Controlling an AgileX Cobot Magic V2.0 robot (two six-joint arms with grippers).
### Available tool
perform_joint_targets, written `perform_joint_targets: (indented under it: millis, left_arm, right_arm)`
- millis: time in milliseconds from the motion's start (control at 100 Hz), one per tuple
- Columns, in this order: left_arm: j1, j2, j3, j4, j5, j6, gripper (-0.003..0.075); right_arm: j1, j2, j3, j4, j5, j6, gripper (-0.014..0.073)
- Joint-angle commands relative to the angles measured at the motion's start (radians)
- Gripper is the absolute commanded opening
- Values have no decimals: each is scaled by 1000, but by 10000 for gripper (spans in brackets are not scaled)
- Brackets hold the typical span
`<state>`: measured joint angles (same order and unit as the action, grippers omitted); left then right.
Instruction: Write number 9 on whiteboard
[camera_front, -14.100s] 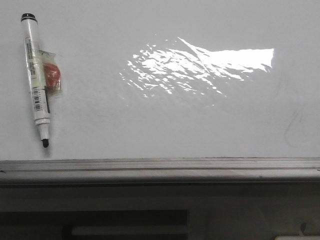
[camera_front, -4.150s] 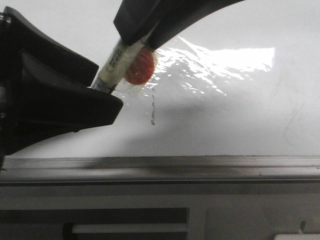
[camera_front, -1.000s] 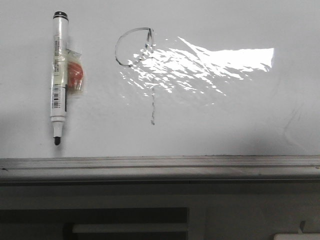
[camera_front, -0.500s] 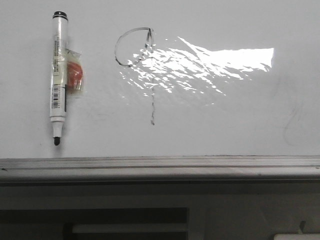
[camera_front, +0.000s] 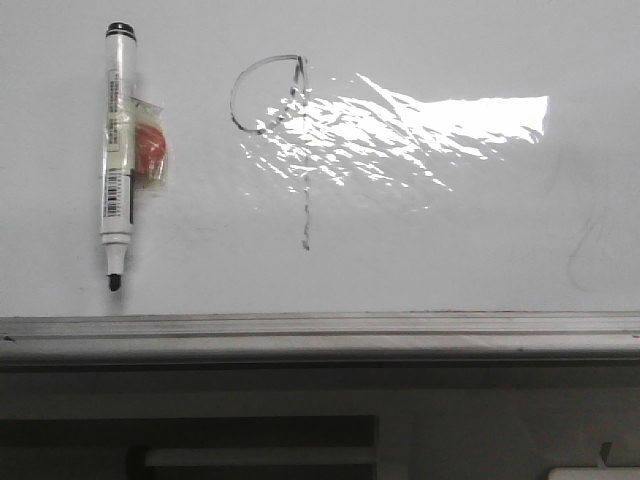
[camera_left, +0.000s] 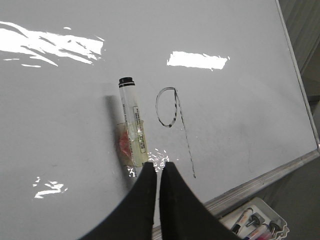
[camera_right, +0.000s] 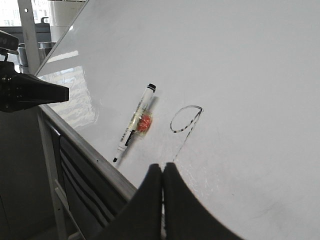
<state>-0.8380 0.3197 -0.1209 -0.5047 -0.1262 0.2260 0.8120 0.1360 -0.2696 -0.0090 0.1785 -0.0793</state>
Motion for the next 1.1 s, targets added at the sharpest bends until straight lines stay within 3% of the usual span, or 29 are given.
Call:
perform_joint_targets:
  millis: [0,150,260,520,850,960,1090]
  left_arm:
    - [3,6,-17,6,-68,0,-20]
    - [5,-6,-16,22,-68,0,-20]
    - [57,-15,3,189,-68,0,-20]
    - [388,-209,142,395,-58,-4,-20]
    - [736,-355,140,416,329,-4,-20]
    - [794,-355,140,434,423,-6,-20]
    - [804,-355,140,472,429,-24,-20]
  right_arm:
    - [-6,8,-26,-11,-86,3,-67]
    - [-6,8,-26,-11,-86,3,-67]
    - [-6,8,-26,-11,-86,3,-67]
    - [-6,8,-26,-11,-86,3,-67]
    - [-6,8,-26,-11,-84,3,-67]
    - [-6,8,-26,-11,-84,3,-67]
    - [-6,8,-26,-11,-84,3,-67]
